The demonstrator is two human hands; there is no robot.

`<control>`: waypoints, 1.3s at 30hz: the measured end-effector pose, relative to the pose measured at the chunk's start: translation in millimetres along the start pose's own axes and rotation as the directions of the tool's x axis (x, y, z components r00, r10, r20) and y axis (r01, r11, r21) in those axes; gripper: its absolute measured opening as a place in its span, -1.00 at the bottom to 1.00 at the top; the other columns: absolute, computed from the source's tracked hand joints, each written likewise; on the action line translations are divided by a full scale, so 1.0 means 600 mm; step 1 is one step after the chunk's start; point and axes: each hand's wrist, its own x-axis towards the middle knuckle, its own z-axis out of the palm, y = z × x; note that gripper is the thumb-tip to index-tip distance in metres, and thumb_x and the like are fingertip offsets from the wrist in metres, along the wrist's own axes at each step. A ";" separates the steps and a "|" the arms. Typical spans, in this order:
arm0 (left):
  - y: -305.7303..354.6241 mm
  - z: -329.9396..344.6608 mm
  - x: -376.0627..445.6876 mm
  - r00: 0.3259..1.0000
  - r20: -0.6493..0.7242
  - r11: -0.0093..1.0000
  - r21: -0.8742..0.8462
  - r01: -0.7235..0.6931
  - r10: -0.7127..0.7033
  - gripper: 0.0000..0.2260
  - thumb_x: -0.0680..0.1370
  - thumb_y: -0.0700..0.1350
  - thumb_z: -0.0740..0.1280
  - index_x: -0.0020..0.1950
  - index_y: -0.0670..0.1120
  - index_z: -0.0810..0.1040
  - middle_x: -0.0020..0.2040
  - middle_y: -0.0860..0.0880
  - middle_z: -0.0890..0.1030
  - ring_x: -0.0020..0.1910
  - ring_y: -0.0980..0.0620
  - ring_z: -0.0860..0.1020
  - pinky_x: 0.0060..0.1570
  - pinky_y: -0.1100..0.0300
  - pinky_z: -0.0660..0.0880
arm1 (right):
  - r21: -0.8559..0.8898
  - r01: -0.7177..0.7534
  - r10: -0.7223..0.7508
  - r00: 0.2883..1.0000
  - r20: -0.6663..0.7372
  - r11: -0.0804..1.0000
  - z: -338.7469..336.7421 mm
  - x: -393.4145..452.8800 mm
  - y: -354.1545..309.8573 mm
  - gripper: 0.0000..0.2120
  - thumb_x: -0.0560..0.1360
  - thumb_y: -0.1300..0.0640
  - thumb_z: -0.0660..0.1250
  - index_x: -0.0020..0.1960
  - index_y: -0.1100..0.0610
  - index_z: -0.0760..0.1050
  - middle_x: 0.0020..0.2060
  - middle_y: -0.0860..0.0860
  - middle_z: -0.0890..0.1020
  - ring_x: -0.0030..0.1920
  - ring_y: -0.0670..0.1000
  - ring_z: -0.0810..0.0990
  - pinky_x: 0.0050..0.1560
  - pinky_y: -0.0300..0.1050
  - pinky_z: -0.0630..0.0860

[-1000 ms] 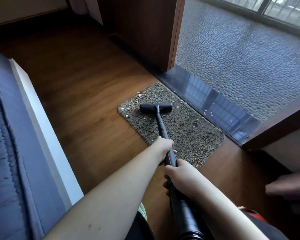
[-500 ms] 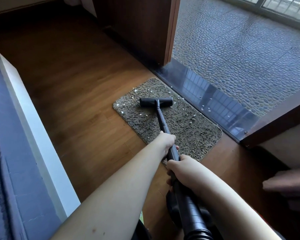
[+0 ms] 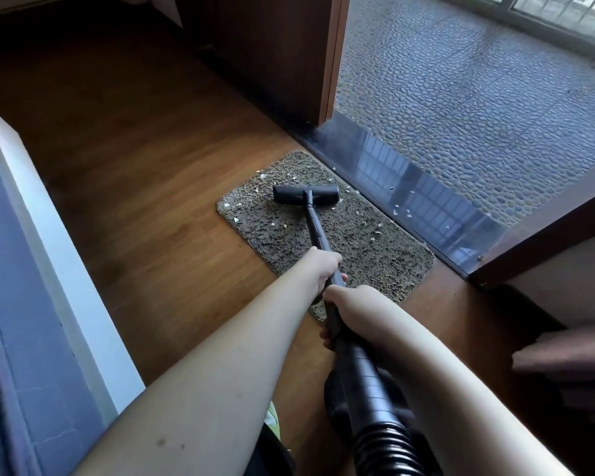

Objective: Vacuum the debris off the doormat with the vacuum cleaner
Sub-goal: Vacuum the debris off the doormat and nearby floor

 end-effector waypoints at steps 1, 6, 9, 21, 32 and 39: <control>-0.004 0.006 -0.010 1.000 0.007 1.000 -0.002 0.006 -0.006 -0.76 0.63 -0.32 0.14 0.26 -0.18 0.21 -0.23 -0.19 0.35 -0.46 -0.03 0.41 -0.72 0.31 0.35 | -0.013 -0.001 0.002 1.000 0.004 1.000 -0.005 -0.012 0.003 -0.88 0.53 0.23 0.19 -0.16 0.24 0.40 -0.41 0.20 0.51 -0.57 0.07 0.53 -0.49 -0.14 0.54; -0.022 0.031 -0.075 0.998 0.052 0.999 0.040 0.021 -0.023 -0.84 0.62 -0.33 0.16 0.18 -0.22 0.27 -0.24 -0.18 0.40 -0.50 0.01 0.44 -0.73 0.32 0.34 | -0.124 0.025 -0.024 1.000 0.014 0.992 -0.019 -0.065 0.020 -0.86 0.57 0.28 0.15 -0.14 0.28 0.39 -0.37 0.20 0.49 -0.69 0.01 0.48 -0.64 -0.30 0.38; -0.030 0.027 -0.103 0.997 0.082 0.997 0.070 0.008 -0.014 -0.88 0.62 -0.34 0.15 0.14 -0.24 0.29 -0.32 -0.16 0.40 -0.60 0.05 0.46 -0.75 0.33 0.32 | -0.276 0.039 -0.041 0.999 -0.002 0.960 -0.009 -0.066 0.036 -0.88 0.55 0.21 0.15 -0.14 0.21 0.39 -0.53 0.07 0.53 -0.56 0.04 0.58 -0.48 -0.24 0.48; -0.004 0.029 -0.055 0.996 0.084 0.997 0.072 0.010 -0.016 -0.90 0.61 -0.35 0.13 -0.06 -0.21 0.26 -0.33 -0.18 0.39 -0.48 -0.01 0.44 -0.71 0.33 0.36 | -0.211 0.008 -0.013 1.000 -0.020 0.978 -0.014 -0.011 0.013 -0.90 0.50 0.18 0.17 -0.07 0.22 0.39 -0.22 0.18 0.54 -0.10 0.31 0.68 -0.08 0.12 0.62; 0.019 0.026 -0.011 0.999 0.050 1.000 0.006 -0.017 0.017 -0.86 0.59 -0.35 0.17 -0.07 -0.14 0.27 -0.31 -0.16 0.39 -0.73 0.10 0.41 -0.55 0.25 0.40 | 0.221 -0.041 0.042 0.999 0.002 0.974 -0.020 0.035 0.004 -0.81 0.54 0.21 0.21 0.11 0.25 0.44 -0.36 0.15 0.54 -0.57 0.08 0.53 -0.57 -0.20 0.46; 0.014 0.033 -0.043 0.999 0.052 0.998 0.067 -0.012 0.009 -0.83 0.61 -0.32 0.17 -0.16 -0.16 0.29 -0.67 -0.05 0.44 -0.72 0.11 0.42 -0.45 0.22 0.39 | 0.205 -0.006 0.012 1.000 -0.028 0.979 -0.023 0.014 0.014 -0.95 0.55 0.24 0.20 -0.05 0.23 0.41 -0.44 0.13 0.52 -0.62 0.06 0.50 -0.56 -0.20 0.45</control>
